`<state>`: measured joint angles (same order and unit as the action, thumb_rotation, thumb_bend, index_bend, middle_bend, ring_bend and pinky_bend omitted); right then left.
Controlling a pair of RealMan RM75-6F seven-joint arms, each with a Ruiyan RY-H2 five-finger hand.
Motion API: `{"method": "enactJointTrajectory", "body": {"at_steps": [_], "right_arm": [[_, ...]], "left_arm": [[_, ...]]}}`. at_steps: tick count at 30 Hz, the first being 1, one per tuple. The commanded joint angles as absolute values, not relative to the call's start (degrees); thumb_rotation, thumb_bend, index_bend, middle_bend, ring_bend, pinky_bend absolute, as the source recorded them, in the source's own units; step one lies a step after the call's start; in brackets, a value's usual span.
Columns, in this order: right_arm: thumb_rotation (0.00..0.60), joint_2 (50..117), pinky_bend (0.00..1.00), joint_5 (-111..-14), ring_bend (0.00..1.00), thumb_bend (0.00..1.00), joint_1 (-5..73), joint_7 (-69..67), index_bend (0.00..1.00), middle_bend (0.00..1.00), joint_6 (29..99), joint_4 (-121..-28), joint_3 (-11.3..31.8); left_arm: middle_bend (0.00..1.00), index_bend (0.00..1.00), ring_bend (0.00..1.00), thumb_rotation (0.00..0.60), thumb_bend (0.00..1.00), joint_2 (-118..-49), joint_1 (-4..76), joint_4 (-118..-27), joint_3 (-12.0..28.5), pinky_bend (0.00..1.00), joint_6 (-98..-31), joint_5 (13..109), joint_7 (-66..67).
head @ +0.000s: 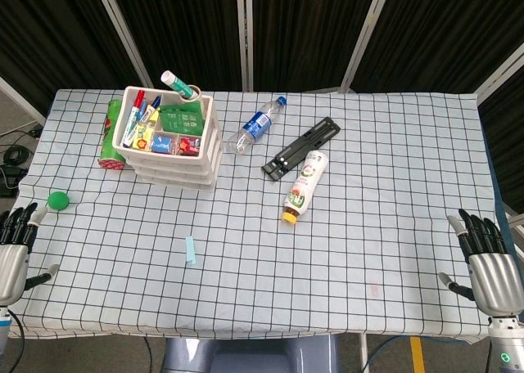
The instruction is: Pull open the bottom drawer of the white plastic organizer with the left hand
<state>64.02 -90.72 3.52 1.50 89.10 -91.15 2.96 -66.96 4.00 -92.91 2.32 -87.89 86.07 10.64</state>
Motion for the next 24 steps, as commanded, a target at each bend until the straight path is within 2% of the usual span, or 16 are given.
{"method": "enactJointTrajectory", "body": {"at_steps": [1,19,22,24], "right_arm": [[0.600,63.95,0.00,-90.60,0.00,0.03,3.49,1.25,0.03,0.00,88.97,-91.20,2.92],[0.600,63.46,0.00,-90.50,0.00,0.03,4.04,0.13,0.03,0.00,87.00,-92.13,2.36],[0.600,63.34,0.00,-90.53,0.00,0.03,4.05,-0.11,0.03,0.00,86.90,-92.22,2.28],[0.600,63.19,0.00,-90.72,0.00,0.03,4.07,-0.41,0.03,0.00,86.84,-92.27,2.17]], "left_arm": [[0.00,0.00,0.00,0.600,0.13,-66.93,3.95,-92.98,2.30,0.00,-88.00,86.18,10.65],[0.00,0.00,0.00,0.600,0.16,-66.85,4.97,-93.14,2.32,0.00,-85.60,85.73,8.61],[0.00,0.00,0.00,0.600,0.33,-67.02,5.40,-93.27,2.25,0.00,-84.68,85.66,7.84],[0.00,0.00,0.00,0.600,0.52,-67.44,5.76,-93.41,2.41,0.01,-84.25,85.71,6.50]]}}
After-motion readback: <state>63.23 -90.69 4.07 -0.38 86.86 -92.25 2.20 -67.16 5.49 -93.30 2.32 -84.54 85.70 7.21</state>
